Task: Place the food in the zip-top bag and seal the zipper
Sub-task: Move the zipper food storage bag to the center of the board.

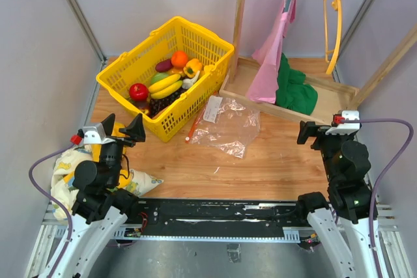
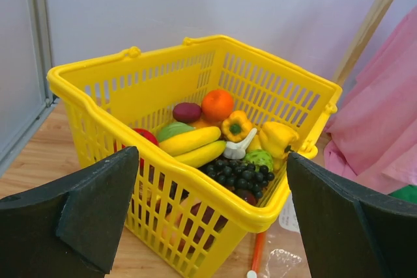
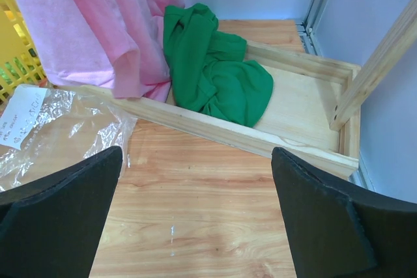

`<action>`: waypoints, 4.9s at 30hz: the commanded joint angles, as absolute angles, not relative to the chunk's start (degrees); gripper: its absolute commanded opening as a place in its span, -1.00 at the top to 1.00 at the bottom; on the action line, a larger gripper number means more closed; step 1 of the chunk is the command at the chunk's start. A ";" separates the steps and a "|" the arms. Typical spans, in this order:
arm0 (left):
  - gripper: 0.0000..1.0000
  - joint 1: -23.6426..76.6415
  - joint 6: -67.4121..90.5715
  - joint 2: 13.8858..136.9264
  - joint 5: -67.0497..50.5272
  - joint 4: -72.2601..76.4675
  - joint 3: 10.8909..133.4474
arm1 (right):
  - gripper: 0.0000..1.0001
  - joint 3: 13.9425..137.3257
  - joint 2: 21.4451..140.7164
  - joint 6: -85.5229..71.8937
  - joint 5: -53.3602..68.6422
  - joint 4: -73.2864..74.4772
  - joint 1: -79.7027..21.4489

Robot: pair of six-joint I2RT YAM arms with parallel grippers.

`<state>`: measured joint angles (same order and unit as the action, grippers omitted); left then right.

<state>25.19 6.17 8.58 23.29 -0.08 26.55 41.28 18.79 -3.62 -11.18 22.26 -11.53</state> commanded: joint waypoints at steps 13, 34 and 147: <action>-0.99 24.70 5.38 9.88 19.63 0.43 27.02 | -0.96 37.06 22.52 -13.21 -1.91 22.14 -12.21; -0.99 24.76 11.00 25.87 -5.82 -18.43 42.73 | -0.97 30.66 51.59 -27.52 4.09 2.51 -24.88; -0.91 43.24 31.11 49.93 7.28 -16.35 48.69 | 0.11 46.46 57.59 -20.19 -22.84 39.28 -31.03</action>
